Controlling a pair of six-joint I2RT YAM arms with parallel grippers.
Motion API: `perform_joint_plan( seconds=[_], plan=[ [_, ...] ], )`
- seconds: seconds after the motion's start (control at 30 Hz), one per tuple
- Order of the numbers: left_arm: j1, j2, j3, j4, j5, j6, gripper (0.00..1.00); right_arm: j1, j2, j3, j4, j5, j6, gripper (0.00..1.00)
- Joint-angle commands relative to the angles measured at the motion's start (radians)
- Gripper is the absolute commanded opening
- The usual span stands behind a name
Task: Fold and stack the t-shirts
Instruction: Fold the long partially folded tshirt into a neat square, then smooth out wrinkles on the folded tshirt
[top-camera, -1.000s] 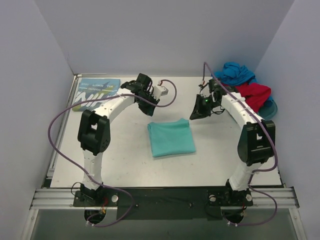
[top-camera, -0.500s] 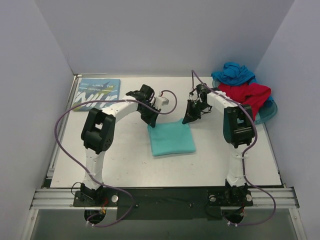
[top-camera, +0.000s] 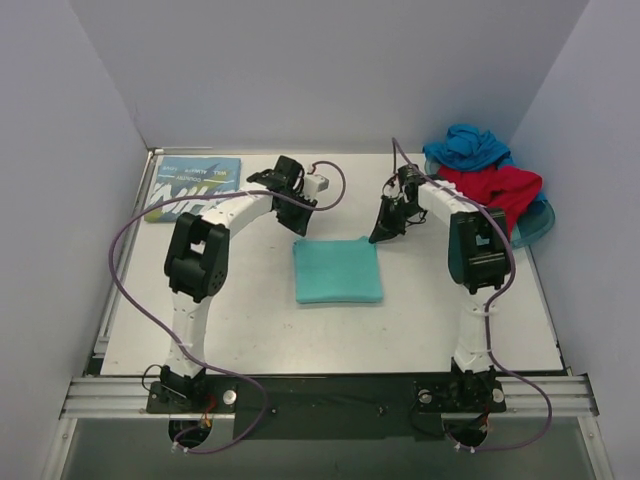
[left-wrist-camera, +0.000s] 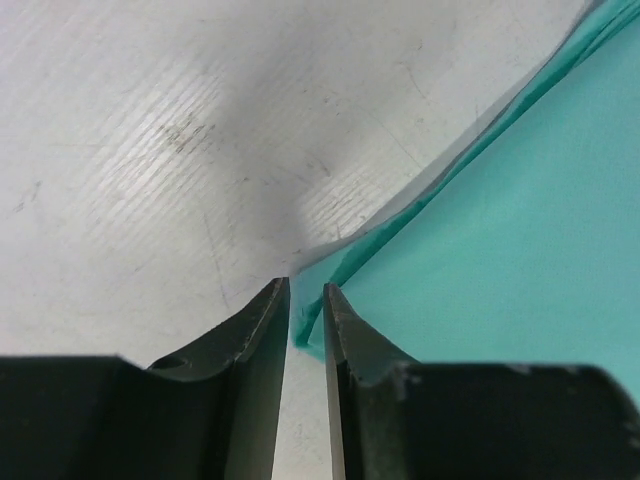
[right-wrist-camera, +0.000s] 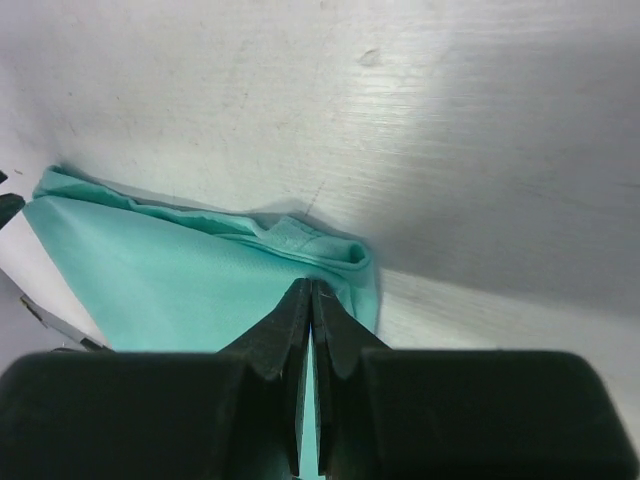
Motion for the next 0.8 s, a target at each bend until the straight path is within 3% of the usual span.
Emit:
perform_joint_plan(
  seconds=[0.0, 0.1, 0.23, 0.4, 0.5, 0.57, 0.77],
  plan=[
    [0.017, -0.153, 0.008, 0.01, -0.018, -0.09, 0.29, -0.024, -0.181, 0.017, -0.028, 0.07, -0.008, 0.0],
    [-0.006, -0.268, -0.08, 0.004, 0.137, -0.1, 0.23, 0.023, -0.304, -0.081, -0.03, 0.074, -0.032, 0.0],
    [-0.09, -0.366, -0.279, -0.023, 0.3, -0.07, 0.15, 0.101, -0.419, -0.275, 0.024, -0.06, 0.003, 0.0],
    [-0.226, -0.388, -0.483, 0.043, 0.217, 0.007, 0.12, 0.175, -0.45, -0.466, 0.102, -0.132, 0.053, 0.0],
    [-0.219, -0.339, -0.514, 0.068, 0.16, 0.025, 0.1, 0.156, -0.436, -0.57, 0.151, -0.108, 0.081, 0.0],
    [-0.182, -0.311, -0.509, 0.04, 0.179, 0.044, 0.09, 0.139, -0.424, -0.596, 0.128, -0.025, 0.058, 0.0],
    [-0.118, -0.34, -0.554, 0.011, 0.202, 0.085, 0.1, 0.082, -0.433, -0.698, 0.136, 0.017, 0.049, 0.0]
  ],
)
